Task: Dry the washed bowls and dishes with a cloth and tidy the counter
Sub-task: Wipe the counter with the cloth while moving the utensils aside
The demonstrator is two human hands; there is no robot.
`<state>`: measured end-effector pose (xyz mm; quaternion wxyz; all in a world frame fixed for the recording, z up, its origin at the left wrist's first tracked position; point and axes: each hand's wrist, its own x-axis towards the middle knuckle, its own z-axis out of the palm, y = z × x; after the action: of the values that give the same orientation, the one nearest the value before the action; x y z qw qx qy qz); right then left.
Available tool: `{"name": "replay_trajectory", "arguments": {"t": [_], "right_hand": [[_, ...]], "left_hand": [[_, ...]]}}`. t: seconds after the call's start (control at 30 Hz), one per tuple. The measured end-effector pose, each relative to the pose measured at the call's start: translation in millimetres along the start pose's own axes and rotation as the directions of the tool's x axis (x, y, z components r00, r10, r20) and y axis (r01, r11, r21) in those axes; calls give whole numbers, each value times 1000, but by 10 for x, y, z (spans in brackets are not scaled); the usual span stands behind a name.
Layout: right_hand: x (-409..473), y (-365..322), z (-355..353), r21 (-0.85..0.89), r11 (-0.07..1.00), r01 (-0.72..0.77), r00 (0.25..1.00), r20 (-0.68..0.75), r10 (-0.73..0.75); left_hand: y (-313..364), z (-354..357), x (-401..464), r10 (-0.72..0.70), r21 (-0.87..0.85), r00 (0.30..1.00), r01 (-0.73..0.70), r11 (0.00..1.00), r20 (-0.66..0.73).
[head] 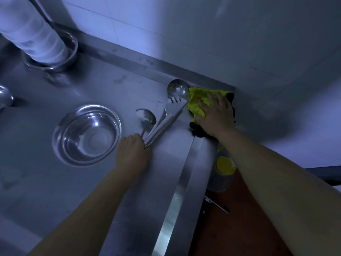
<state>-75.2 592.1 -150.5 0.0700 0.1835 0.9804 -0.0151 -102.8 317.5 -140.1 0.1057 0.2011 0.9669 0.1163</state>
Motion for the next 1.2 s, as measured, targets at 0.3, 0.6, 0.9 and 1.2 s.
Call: {"name": "replay_trajectory", "arguments": {"t": [0.3, 0.6, 0.9, 1.2], "right_hand": [[-825, -609, -5, -23, 1000, 12, 1000, -2, -12], [-1638, -1458, 114, -80, 996, -26, 997, 73, 32], [-214, -1376, 239, 64, 961, -268, 963, 43, 265], [624, -1796, 203, 93, 937, -336, 941, 1, 337]], "left_hand": [[-134, -195, -67, -97, -257, 992, 114, 960, 79], [-550, -600, 167, -150, -460, 988, 119, 880, -32], [-1226, -759, 558, -155, -623, 988, 115, 774, -9], [-1788, -714, 804, -129, -567, 992, 113, 816, 12]]}}
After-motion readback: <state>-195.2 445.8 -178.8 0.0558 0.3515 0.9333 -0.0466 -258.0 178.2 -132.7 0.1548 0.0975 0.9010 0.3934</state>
